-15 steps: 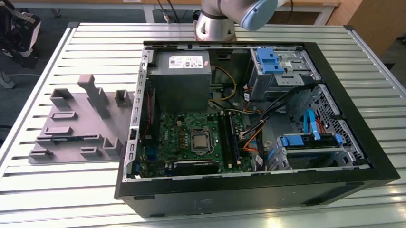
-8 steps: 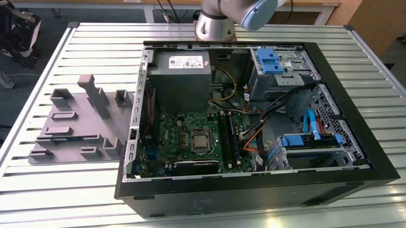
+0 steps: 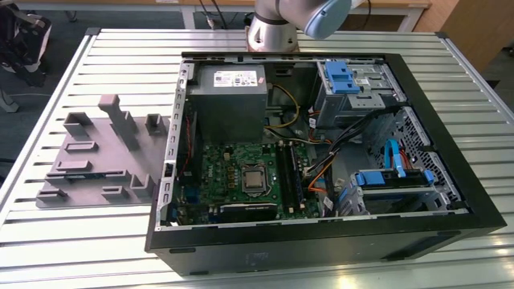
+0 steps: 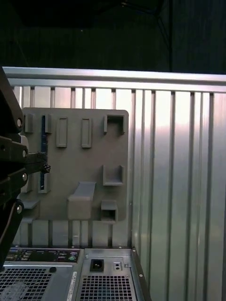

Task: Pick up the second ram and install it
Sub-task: 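Pick up the second ram and move it above second insertion slot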

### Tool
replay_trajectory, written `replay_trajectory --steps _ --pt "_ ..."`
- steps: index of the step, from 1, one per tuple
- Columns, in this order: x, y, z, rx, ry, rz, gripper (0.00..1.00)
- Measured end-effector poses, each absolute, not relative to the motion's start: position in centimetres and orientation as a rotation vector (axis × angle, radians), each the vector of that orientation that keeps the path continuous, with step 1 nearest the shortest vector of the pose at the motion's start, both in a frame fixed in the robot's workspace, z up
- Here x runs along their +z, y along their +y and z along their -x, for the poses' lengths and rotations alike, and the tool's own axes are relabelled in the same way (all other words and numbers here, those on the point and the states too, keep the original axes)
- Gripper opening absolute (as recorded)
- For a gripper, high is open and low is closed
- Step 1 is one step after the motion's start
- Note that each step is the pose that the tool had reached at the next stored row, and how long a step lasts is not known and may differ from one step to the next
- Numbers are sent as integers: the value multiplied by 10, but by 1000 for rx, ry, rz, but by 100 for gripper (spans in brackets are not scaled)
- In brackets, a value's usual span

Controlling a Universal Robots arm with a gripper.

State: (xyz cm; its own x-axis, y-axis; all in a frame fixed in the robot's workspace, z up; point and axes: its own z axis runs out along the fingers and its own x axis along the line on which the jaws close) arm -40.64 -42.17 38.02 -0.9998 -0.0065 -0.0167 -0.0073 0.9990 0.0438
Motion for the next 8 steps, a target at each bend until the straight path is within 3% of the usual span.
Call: replay_trajectory --steps 8 --pt "380 -422 407 69 3124 114 11"
